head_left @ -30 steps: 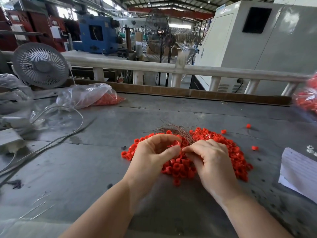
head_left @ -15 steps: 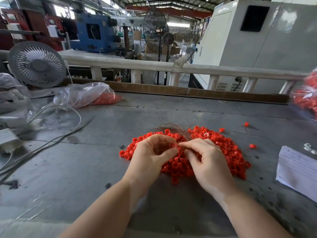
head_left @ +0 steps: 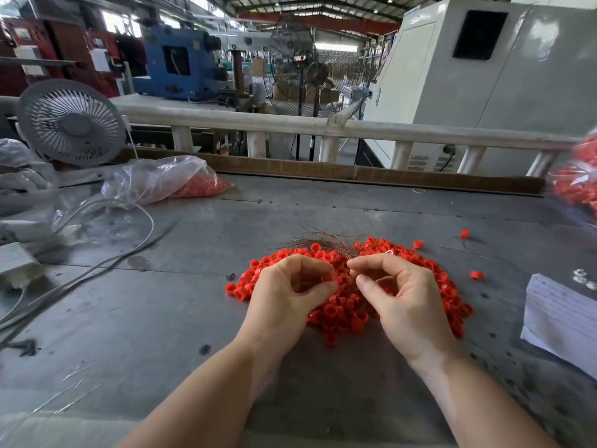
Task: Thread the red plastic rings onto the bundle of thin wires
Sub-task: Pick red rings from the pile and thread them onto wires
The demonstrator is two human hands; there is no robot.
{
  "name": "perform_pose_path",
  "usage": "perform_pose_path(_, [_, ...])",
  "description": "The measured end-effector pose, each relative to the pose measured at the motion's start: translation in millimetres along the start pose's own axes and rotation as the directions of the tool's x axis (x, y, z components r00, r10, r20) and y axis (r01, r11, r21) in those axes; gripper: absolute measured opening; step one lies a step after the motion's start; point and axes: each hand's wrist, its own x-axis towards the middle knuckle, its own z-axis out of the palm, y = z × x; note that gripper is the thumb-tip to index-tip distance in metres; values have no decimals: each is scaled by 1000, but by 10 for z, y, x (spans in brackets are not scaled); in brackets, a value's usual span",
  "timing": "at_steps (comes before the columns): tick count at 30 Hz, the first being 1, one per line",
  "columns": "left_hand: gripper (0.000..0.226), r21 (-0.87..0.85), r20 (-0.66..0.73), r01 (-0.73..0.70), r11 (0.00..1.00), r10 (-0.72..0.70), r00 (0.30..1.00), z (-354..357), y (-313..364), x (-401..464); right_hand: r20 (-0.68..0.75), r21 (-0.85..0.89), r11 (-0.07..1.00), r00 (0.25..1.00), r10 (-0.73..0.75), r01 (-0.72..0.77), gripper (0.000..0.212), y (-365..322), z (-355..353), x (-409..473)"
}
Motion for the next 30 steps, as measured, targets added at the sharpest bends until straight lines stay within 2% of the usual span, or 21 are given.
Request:
perform_pose_path(3, [18, -164, 3, 40, 986, -40, 999, -20, 11, 6, -4, -99, 993, 998, -65, 64, 29, -11, 9, -14])
perform_pose_path(5, [18, -205, 20, 44, 978, -41, 999, -18, 24, 3, 22, -121, 990, 997, -68, 70, 28, -13, 22, -16])
perform_pose_path(11, [23, -105, 37, -15, 994, 19, 999, 10, 26, -4, 76, -42, 999, 997, -18, 21, 25, -21, 19, -13])
perform_pose_path(16, [18, -272, 45, 74, 959, -64, 997, -18, 37, -6, 155, -139, 989, 988, -23, 45, 29, -5, 54, -16])
perform_pose_path(20, [19, -391, 90, 146, 909, -120, 989, -19, 65, -5, 229, -268, 954, 971, -74, 136, 18, 28, 85, -27])
perform_pose_path(24, [22, -481, 116, 178, 858, -139, 984, -20, 90, -8, 154, -340, 927, 982, -114, 160, 7, 50, 68, -16])
perform_pose_path(30, [15, -646, 54, 189, 739, -203, 978, -56, 97, 12, 27, -471, 863, 981, -192, 182, 10, 96, 11, 21])
